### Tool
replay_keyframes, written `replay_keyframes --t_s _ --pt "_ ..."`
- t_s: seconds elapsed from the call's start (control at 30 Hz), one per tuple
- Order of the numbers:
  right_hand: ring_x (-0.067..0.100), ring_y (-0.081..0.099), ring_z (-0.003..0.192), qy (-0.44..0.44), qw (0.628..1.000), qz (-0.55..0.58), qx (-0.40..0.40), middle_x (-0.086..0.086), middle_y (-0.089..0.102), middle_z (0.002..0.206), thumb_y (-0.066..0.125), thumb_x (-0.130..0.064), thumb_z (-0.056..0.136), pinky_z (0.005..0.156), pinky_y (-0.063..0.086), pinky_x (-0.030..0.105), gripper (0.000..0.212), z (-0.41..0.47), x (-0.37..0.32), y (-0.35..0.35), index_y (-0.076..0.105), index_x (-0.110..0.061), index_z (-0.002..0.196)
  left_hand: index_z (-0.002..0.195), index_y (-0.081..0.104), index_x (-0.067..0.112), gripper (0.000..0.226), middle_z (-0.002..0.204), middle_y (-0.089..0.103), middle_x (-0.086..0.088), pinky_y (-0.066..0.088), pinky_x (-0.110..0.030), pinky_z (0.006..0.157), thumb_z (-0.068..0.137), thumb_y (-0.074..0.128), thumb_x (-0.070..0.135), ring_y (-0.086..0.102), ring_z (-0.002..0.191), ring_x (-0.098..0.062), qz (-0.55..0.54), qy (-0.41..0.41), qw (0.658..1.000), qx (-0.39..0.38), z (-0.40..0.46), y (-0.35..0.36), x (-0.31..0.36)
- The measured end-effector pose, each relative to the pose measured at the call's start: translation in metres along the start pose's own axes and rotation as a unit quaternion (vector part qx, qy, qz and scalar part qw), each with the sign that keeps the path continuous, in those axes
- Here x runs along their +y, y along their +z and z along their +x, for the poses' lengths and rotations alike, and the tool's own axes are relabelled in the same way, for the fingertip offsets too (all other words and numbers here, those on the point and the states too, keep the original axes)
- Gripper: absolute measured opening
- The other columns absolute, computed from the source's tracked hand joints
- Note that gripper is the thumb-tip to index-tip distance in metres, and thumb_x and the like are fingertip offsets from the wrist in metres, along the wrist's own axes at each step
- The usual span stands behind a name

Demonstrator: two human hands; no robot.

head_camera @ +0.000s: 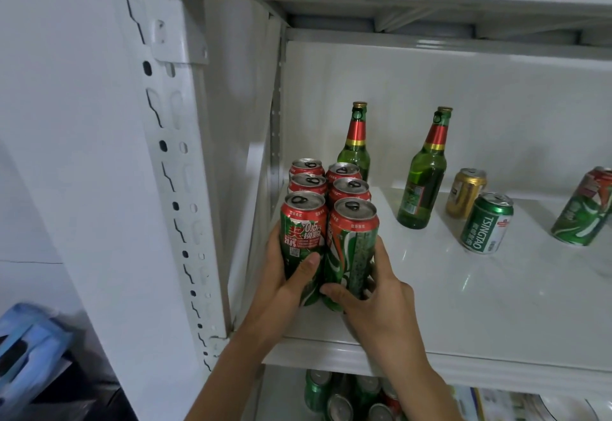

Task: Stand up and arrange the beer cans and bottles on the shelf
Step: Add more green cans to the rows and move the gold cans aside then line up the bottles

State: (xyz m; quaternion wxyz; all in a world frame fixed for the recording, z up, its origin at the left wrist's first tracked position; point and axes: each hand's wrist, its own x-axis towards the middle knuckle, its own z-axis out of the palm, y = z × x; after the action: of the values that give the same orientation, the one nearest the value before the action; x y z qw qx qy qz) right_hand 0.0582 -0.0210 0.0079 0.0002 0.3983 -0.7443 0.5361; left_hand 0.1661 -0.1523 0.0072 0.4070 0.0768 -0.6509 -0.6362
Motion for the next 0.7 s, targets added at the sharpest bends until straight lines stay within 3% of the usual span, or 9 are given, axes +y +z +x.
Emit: replay_keyframes --t_s 0.07,0.2,0.47,0.6,0.63,0.7 --pt "-0.021 0.065 0.087 0.001 1.0 -0.008 0.009 -0.051 0.062 0.096 0.092 -0.043 0.07 0.075 0.054 0.005 0.102 -0.001 0.0 0.001 0.029 -0.057 0.15 0.159 0.033 0.038 0.07 0.149 0.059 0.012 0.054 -0.02 0.099 0.1 0.067 0.028 0.058 0.136 -0.009 -0.002 0.002 1.0 0.001 -0.001 0.0 0.0" --pt "-0.003 0.073 0.088 0.003 0.999 -0.034 0.034 -0.025 0.074 0.107 0.089 -0.049 0.072 0.076 0.062 0.02 0.099 -0.005 -0.001 0.006 0.028 -0.054 0.15 0.157 0.038 0.039 0.07 0.149 0.06 0.011 0.054 -0.025 0.103 0.096 0.071 0.035 0.058 0.136 -0.01 0.006 0.021 0.999 0.025 -0.003 0.003 0.001" --pt "0.0 0.074 0.088 0.006 0.999 -0.03 0.037 -0.02 0.075 0.11 0.085 -0.055 0.074 0.076 0.064 0.03 0.091 -0.007 -0.002 0.009 0.032 -0.051 0.148 0.158 0.036 0.037 0.07 0.151 0.057 0.007 0.052 -0.047 0.11 0.097 0.07 0.036 0.057 0.139 -0.015 0.042 0.062 0.996 0.047 -0.002 0.004 0.004" --pt "-0.003 0.071 0.098 0.033 0.999 0.004 -0.004 -0.024 0.071 0.119 0.083 -0.056 0.075 0.087 0.061 0.027 0.093 -0.014 -0.003 0.001 0.031 -0.049 0.152 0.16 0.028 0.042 0.073 0.16 0.044 0.018 0.046 -0.032 0.116 0.098 0.066 0.039 0.044 0.149 -0.008 0.07 0.096 0.991 0.065 -0.011 0.007 0.005" --pt "-0.003 0.068 0.106 0.047 0.999 0.011 -0.011 -0.026 0.066 0.128 0.082 -0.06 0.074 0.094 0.058 0.024 0.097 -0.018 -0.001 -0.006 0.029 -0.049 0.154 0.161 0.027 0.038 0.073 0.163 0.04 0.017 0.04 -0.028 0.119 0.098 0.064 0.038 0.037 0.151 -0.005 0.111 0.114 0.983 0.095 -0.015 0.009 0.006" --pt "0.006 0.06 0.124 0.075 0.997 -0.005 -0.009 -0.02 0.056 0.143 0.075 -0.074 0.069 0.104 0.051 0.025 0.106 -0.025 0.002 -0.028 0.026 -0.046 0.158 0.158 0.036 0.016 0.069 0.163 0.039 -0.002 0.032 -0.023 0.122 0.096 0.062 0.03 0.034 0.153 -0.008 0.221 0.204 0.94 0.159 -0.022 0.013 0.014"
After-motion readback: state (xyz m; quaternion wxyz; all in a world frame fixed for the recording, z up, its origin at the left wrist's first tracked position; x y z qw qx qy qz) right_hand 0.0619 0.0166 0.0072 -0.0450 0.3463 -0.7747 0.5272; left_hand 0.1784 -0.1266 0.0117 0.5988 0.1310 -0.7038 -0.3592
